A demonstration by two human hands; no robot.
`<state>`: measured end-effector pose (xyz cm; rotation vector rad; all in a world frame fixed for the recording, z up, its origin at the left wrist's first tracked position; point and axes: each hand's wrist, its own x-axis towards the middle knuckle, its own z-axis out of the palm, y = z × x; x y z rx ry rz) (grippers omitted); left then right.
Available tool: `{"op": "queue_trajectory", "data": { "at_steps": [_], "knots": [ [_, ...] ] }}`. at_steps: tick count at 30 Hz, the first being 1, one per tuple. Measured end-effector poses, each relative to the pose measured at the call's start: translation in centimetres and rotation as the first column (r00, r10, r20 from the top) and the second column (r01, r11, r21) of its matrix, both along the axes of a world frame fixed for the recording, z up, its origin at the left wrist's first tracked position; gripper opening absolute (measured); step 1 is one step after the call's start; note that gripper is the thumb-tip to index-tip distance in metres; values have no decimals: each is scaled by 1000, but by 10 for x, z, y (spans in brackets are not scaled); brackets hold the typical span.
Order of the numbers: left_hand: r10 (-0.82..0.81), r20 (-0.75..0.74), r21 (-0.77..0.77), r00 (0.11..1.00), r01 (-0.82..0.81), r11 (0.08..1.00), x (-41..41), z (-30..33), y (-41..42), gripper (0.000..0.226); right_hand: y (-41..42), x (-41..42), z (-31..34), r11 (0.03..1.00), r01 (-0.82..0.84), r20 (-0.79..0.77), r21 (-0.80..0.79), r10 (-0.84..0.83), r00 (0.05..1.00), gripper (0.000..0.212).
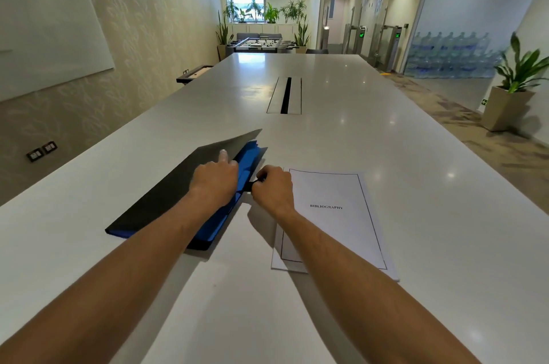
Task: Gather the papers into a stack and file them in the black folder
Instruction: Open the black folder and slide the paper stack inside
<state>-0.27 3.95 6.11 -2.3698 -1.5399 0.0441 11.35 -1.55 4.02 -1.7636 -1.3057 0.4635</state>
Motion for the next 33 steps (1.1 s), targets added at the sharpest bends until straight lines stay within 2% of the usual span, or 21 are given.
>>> {"op": "queue_trajectory", "data": {
  "at_steps": [2,5,9,14,18,20,24,28,31,33],
  "knots": [
    [29,6,-16,1000,-29,999,-3,10,-2,61,-2,2,2,1000,1,5,0,-1,1000,19],
    [71,-3,-37,997,-71,997,-7,20,-3,97,-2,4,2,1000,3,11,0,-3,1000,23],
    [86,-7,-31,996,-87,996,-13,28,-8,114,-6,7,3,1000,10,-4,4,-10,1000,28],
    [96,-61,-32,993,-98,995,-16,42,-15,90,-11,11,3,1000,-17,-36,10,18,999,25],
    [141,110,-155,984,-123,980,-16,56,-15,65,-12,18,3,1000,-15,-60,12,16,998,23],
    [156,180,-189,971,-122,974,-17,60,-13,60,-12,23,1,1000,-11,-83,6,12,996,24],
    [182,283,-244,942,-114,963,-16,63,-12,60,-12,32,-5,1000,-29,-133,0,28,991,27],
    [163,325,-271,932,-74,960,-8,57,-15,64,-22,36,-2,998,-67,-164,15,68,984,35],
    [103,324,-247,940,-22,969,0,48,-18,76,-34,47,2,999,-31,-93,19,33,995,49],
    [67,298,-260,952,13,966,6,40,-20,80,-42,61,2,999,37,-27,8,-37,999,50]
  ]
}}
